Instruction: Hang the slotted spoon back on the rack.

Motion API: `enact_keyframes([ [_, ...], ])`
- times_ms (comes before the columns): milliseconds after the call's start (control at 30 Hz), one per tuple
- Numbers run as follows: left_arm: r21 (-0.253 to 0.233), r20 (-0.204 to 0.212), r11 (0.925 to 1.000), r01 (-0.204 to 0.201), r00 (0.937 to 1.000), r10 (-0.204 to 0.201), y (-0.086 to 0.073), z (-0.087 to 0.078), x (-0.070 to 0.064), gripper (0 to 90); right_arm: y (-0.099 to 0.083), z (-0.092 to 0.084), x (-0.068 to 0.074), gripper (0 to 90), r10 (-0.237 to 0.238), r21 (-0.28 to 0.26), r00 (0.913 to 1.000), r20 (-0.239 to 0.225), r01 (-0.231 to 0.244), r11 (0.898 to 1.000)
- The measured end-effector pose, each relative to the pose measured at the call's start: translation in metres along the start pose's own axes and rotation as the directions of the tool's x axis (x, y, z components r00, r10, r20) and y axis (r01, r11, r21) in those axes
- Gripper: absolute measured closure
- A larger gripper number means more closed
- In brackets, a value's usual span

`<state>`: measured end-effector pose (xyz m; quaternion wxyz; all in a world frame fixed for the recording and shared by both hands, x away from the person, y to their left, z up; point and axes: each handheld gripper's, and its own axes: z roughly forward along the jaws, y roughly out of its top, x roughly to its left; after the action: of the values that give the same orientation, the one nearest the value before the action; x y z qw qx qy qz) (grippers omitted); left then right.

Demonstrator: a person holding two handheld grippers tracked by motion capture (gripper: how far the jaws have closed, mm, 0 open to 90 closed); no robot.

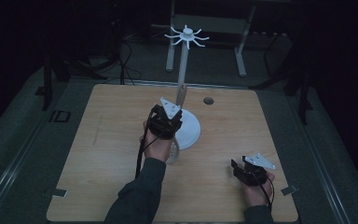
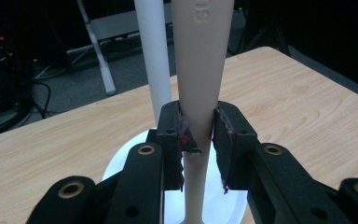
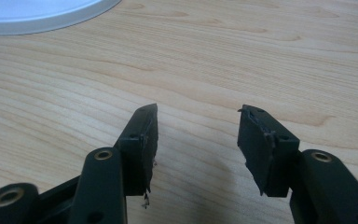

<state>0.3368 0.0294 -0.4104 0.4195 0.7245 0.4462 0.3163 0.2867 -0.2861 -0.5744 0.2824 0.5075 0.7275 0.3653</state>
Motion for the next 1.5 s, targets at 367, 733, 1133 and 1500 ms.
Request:
enact_keyframes([
  [367, -0.020, -0.014, 0.9998, 0.005, 0.9999, -0.005, 0.001, -0.003, 0.002, 73.3, 0.000, 0.000, 0.000, 47.4, 0.000, 0.001, 1.0000, -0.001, 0.000, 1.000],
  [733, -0.034, -0.023, 0.9994, 0.012, 0.9996, -0.013, 0.007, -0.007, 0.004, 73.3, 0.000, 0.000, 0.000, 47.3, 0.000, 0.001, 1.0000, -0.001, 0.000, 1.000],
  [1133, -0.061, -0.036, 0.9981, 0.010, 0.9993, -0.012, 0.016, -0.011, 0.002, 73.3, 0.000, 0.000, 0.000, 47.1, 0.000, 0.000, 1.0000, -0.001, 0.000, 1.000],
  [1500, -0.096, -0.049, 0.9954, 0.004, 0.9988, -0.009, 0.028, -0.016, -0.001, 73.3, 0.000, 0.000, 0.000, 46.6, 0.000, 0.000, 1.0000, 0.001, 0.000, 1.000],
])
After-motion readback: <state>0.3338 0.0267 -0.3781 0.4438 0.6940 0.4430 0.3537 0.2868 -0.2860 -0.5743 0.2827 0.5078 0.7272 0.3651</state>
